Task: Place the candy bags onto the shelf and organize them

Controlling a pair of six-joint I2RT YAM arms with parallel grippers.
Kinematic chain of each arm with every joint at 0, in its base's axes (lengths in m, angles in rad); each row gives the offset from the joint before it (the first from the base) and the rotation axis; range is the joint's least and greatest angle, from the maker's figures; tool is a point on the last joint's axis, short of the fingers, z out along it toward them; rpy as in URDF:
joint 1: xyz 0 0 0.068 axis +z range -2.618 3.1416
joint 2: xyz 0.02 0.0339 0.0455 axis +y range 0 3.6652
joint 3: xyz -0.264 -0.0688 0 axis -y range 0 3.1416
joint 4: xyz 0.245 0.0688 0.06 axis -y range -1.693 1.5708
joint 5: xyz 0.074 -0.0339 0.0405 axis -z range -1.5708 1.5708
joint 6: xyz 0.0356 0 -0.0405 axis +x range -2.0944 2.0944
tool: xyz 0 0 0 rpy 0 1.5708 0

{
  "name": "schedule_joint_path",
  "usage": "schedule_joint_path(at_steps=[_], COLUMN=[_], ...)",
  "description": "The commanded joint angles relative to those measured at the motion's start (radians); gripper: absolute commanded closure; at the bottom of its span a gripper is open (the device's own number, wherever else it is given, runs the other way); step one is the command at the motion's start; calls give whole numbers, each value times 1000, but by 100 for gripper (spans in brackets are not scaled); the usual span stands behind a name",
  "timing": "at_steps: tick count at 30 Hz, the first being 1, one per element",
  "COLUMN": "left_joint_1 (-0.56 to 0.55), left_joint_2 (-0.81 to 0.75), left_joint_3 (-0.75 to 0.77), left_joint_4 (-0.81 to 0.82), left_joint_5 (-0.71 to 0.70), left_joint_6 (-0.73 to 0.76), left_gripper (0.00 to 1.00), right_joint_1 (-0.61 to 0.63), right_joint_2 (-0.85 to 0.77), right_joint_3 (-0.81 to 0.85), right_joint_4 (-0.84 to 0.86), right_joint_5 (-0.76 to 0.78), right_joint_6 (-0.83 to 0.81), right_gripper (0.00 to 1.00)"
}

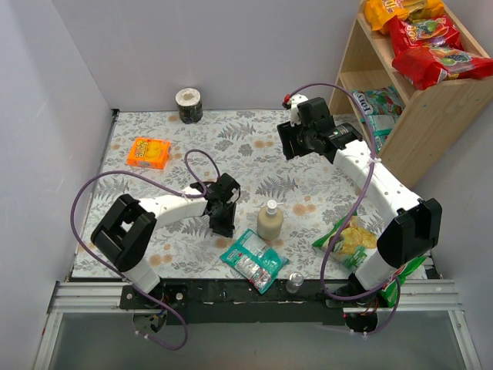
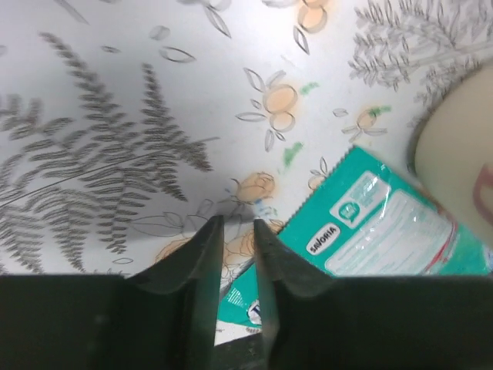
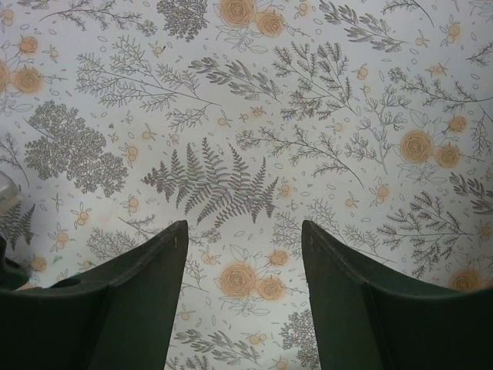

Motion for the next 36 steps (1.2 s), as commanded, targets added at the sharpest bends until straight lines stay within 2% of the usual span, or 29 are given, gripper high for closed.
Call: schedule_joint_path(at_steps=[1, 2, 5, 9, 14, 16, 18, 19, 24, 28, 32, 35, 36], left_joint_1=[-9, -15, -77, -140, -173, -174, -176, -174, -176, -176, -176, -176, -174], left_joint_2=[-128, -144, -173, -162, -135, -121, -106, -102, -87, -78, -73, -43, -35], left_joint_3=[3, -1, -29, -63, -90, -98, -100, -100, -103, -123, -138, -139, -138], left_joint_4=[32, 44, 95, 155, 195, 183, 169, 161, 166, 172, 172, 158, 147], left_joint_5=[-108, -106, -60, -77, -71, -89, -134, -138, -106, -82, -92, -140, -148], left_joint_6=[74, 85, 100, 82, 94, 92, 73, 71, 83, 88, 79, 57, 50], left_gripper=[68, 58, 46, 37, 31, 32, 37, 46, 66, 66, 57, 61, 65], right_joint_1=[-8, -9, -11, -12, -14, -14, -16, -16, -22, -26, -31, -32, -32], right_joint_2=[-52, -53, -50, -47, -49, -49, -49, -49, -47, -45, -44, -45, -45], right_joint_3=[-9, -9, -10, -10, -17, -17, -16, -15, -20, -21, -24, -27, -27], right_joint_4=[26, 26, 27, 24, 21, 19, 18, 19, 18, 18, 19, 21, 22], right_joint_5=[7, 7, 5, 7, 8, 8, 10, 11, 20, 20, 19, 17, 20], right_joint_6=[9, 9, 12, 13, 13, 13, 13, 13, 13, 13, 15, 16, 16], right_gripper=[32, 32, 32, 32, 32, 32, 33, 32, 32, 33, 33, 33, 33])
